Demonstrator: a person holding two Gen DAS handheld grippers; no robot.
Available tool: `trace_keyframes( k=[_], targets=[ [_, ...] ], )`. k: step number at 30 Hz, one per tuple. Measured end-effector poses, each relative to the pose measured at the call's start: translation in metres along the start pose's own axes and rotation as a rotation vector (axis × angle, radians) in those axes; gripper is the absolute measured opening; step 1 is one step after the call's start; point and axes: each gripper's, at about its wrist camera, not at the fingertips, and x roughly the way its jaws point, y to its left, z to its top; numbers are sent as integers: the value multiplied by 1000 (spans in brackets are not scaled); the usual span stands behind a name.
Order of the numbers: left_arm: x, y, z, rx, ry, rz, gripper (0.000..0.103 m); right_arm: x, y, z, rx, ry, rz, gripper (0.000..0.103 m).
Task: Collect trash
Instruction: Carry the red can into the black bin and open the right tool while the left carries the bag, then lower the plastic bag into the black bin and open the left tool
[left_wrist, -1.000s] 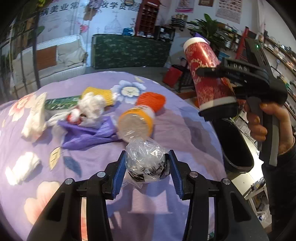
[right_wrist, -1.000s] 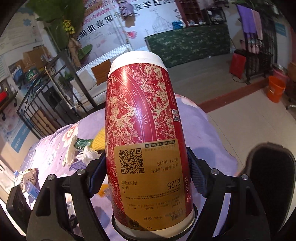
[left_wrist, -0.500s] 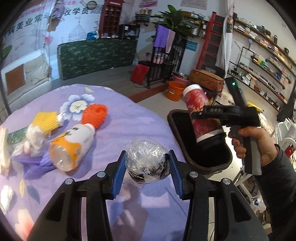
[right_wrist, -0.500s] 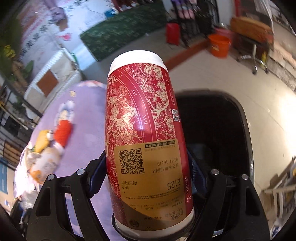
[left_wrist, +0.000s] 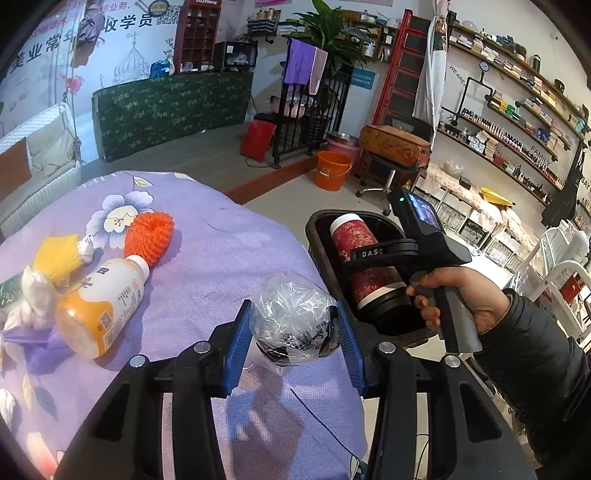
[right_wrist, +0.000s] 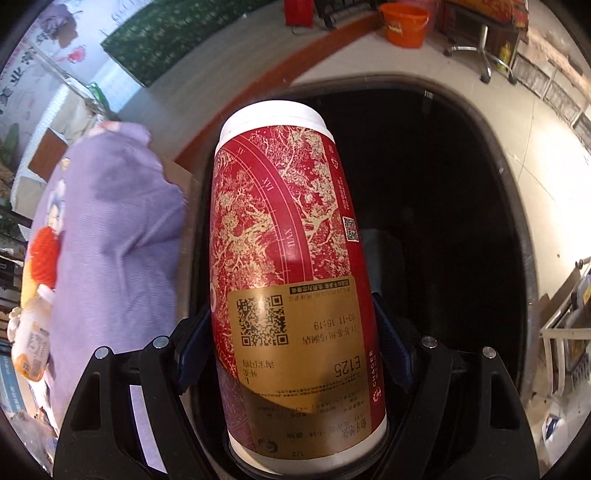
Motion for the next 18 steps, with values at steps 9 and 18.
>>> trace_keyframes(
  k=[9,18],
  targets=[
    [11,-14,3,-4,32,-33,44,20,-8,1,10,44,-29,79],
    [24,-30,8,25,49,-46,44,-13,-16,-3,15,-65,-49,79]
  ],
)
